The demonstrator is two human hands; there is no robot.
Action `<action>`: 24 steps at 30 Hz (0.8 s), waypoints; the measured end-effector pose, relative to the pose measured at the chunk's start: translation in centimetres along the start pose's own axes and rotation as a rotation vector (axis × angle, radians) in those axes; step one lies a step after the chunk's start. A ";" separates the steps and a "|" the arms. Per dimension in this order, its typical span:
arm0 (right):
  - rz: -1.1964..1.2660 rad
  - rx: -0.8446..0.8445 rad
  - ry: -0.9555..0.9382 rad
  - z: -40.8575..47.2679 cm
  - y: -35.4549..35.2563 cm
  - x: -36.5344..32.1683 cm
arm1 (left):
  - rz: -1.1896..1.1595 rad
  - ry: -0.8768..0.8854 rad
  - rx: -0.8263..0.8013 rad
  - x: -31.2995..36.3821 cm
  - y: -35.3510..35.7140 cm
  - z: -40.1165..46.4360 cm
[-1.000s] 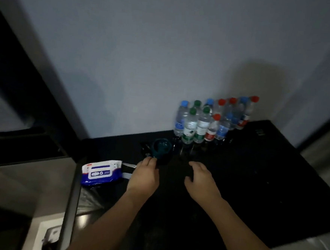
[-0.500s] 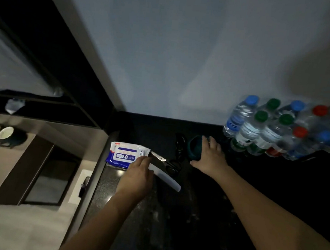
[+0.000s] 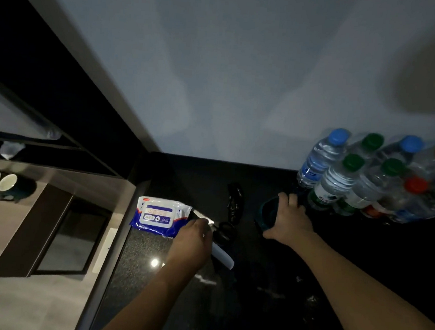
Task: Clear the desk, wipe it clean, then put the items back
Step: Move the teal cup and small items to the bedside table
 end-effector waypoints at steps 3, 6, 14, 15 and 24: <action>0.072 -0.004 0.025 -1.9 -0.5 2.5 | 0.012 -0.033 -0.006 1.5 1.4 3.6; 0.174 0.019 0.048 -3.7 -1.1 4.3 | 0.075 -0.075 -0.061 2.9 3.3 7.1; 0.389 0.044 0.052 -6.0 -2.2 6.4 | 0.172 -0.224 -0.086 3.7 7.3 10.6; 0.393 0.049 0.044 -6.1 -2.3 6.5 | 0.173 -0.235 -0.081 3.7 7.5 10.6; 0.348 0.069 0.006 -7.4 -3.6 6.1 | -0.006 -0.263 -0.059 4.9 6.1 10.4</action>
Point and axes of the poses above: each hand's wrist, its own z-axis towards the middle knuckle, its own y-axis out of the palm, x = y × z, the point moved 5 cm from there along z, towards the middle knuckle, and after that the axes turned 7 degrees about y, right-handed, at the moved point
